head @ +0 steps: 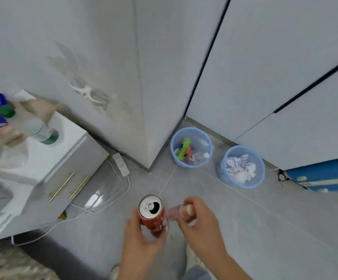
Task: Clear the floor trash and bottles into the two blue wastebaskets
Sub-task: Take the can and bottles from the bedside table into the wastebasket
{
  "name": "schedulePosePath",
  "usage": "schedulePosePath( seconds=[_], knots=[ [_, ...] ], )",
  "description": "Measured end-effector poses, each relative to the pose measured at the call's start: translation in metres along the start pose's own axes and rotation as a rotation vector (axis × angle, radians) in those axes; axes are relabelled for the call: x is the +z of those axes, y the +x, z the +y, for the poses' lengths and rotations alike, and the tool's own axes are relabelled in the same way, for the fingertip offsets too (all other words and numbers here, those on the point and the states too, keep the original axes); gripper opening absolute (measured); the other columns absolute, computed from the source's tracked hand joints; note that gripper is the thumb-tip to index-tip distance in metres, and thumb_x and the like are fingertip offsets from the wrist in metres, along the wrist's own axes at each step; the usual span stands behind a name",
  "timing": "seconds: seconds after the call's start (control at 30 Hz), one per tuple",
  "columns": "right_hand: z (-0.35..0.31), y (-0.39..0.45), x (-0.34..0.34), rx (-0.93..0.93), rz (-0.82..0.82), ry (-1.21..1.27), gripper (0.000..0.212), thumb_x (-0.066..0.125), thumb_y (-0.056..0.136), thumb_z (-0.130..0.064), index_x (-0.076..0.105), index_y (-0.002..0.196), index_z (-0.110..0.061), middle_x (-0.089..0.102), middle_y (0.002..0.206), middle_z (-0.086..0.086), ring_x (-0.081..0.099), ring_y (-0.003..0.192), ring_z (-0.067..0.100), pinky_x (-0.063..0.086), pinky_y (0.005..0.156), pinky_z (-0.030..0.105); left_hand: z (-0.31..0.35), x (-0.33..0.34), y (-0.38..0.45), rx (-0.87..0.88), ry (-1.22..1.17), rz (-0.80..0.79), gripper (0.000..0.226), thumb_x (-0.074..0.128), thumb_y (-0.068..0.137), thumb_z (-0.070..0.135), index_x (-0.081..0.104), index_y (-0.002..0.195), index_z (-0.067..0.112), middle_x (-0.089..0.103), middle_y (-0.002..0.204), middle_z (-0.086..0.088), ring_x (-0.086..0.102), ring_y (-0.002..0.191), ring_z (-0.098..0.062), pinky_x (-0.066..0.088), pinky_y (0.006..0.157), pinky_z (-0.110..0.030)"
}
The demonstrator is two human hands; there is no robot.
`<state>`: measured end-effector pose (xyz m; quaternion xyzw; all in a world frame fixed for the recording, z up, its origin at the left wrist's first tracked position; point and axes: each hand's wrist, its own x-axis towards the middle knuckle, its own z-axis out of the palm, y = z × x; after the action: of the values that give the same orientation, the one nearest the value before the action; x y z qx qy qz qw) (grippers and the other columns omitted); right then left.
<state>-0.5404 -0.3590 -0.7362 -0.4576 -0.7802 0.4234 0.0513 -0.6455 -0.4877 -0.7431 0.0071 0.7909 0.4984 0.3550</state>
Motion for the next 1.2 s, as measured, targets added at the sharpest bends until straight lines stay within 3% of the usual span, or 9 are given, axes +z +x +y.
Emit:
schedulePosePath(
  seconds=[0.1,0.17,0.37,0.47,0.63,0.8,0.93,1.07,1.2],
  knots=[
    [0.036,0.021,-0.03,0.043,0.056,0.05,0.037,0.082,0.073,-0.021,0.06,0.1,-0.032,0.065,0.094,-0.014,0.064,0.078,0.006,0.054,0.072,0.03,0.02,0.042,0.015,0.122,0.07,-0.09,0.061,0.097,0.062,0.014,0.058,0.099,0.044,0.067,0.093,0.014,0.063,0.091,0.006,0.046,0.076,-0.014],
    [0.064,0.035,-0.045,0.087,0.09,0.071,0.037,0.083,0.074,-0.017,0.062,0.101,-0.031,0.067,0.094,-0.013,0.064,0.077,0.006,0.054,0.071,0.028,0.028,0.072,0.026,0.133,0.061,-0.135,0.059,0.093,0.066,0.002,0.06,0.099,0.038,0.069,0.09,0.019,0.063,0.088,0.013,0.044,0.073,-0.006],
    [0.139,0.082,-0.086,0.163,0.066,0.122,0.03,0.075,0.08,-0.01,0.061,0.097,-0.031,0.068,0.085,-0.026,0.064,0.08,-0.001,0.045,0.066,0.01,0.033,0.159,0.063,0.055,0.121,-0.11,0.058,0.09,0.07,0.001,0.056,0.105,0.032,0.067,0.097,0.015,0.061,0.08,0.021,0.043,0.069,0.003],
    [0.167,0.12,-0.11,0.151,-0.006,0.138,0.031,0.073,0.086,-0.015,0.055,0.096,-0.039,0.067,0.09,-0.021,0.063,0.086,-0.001,0.05,0.072,0.018,0.036,0.205,0.087,0.003,0.117,-0.03,0.057,0.09,0.07,0.004,0.055,0.101,0.036,0.066,0.095,0.014,0.06,0.076,0.022,0.042,0.065,0.003],
    [0.194,0.209,-0.15,0.065,-0.135,0.091,0.032,0.066,0.091,-0.007,0.052,0.088,-0.036,0.066,0.087,-0.039,0.062,0.088,-0.012,0.05,0.075,0.025,0.037,0.278,0.117,-0.082,0.137,0.124,0.059,0.094,0.063,0.006,0.057,0.094,0.04,0.071,0.088,0.016,0.066,0.076,0.013,0.048,0.063,-0.004],
    [0.213,0.3,-0.143,-0.051,-0.281,-0.095,0.02,0.062,0.09,-0.022,0.054,0.108,-0.026,0.065,0.108,-0.006,0.065,0.097,0.016,0.056,0.083,0.044,0.021,0.329,0.181,-0.112,0.094,0.228,0.065,0.097,0.057,0.022,0.063,0.11,0.035,0.074,0.099,0.014,0.071,0.091,-0.006,0.058,0.079,-0.031],
    [0.222,0.372,-0.106,-0.165,-0.295,-0.172,0.024,0.064,0.089,-0.021,0.053,0.11,-0.025,0.059,0.109,0.0,0.061,0.095,0.022,0.053,0.082,0.042,-0.003,0.349,0.245,-0.014,0.191,0.27,0.062,0.09,0.066,0.03,0.059,0.12,0.037,0.07,0.11,0.013,0.067,0.1,-0.006,0.053,0.08,-0.027],
    [0.237,0.433,-0.059,-0.172,-0.295,-0.22,0.02,0.062,0.09,-0.016,0.057,0.109,-0.017,0.057,0.102,-0.001,0.061,0.094,0.024,0.047,0.078,0.034,-0.032,0.355,0.31,-0.016,0.308,0.294,0.058,0.084,0.071,0.037,0.055,0.12,0.035,0.066,0.115,0.004,0.066,0.104,-0.021,0.056,0.086,-0.043],
    [0.254,0.465,-0.018,-0.21,-0.338,-0.342,0.017,0.058,0.088,-0.013,0.058,0.105,-0.016,0.061,0.111,0.009,0.062,0.096,0.03,0.054,0.082,0.044,-0.047,0.362,0.347,-0.02,0.485,0.212,0.052,0.081,0.08,0.037,0.055,0.123,0.023,0.06,0.12,-0.006,0.063,0.102,-0.029,0.051,0.08,-0.04]
  ],
)
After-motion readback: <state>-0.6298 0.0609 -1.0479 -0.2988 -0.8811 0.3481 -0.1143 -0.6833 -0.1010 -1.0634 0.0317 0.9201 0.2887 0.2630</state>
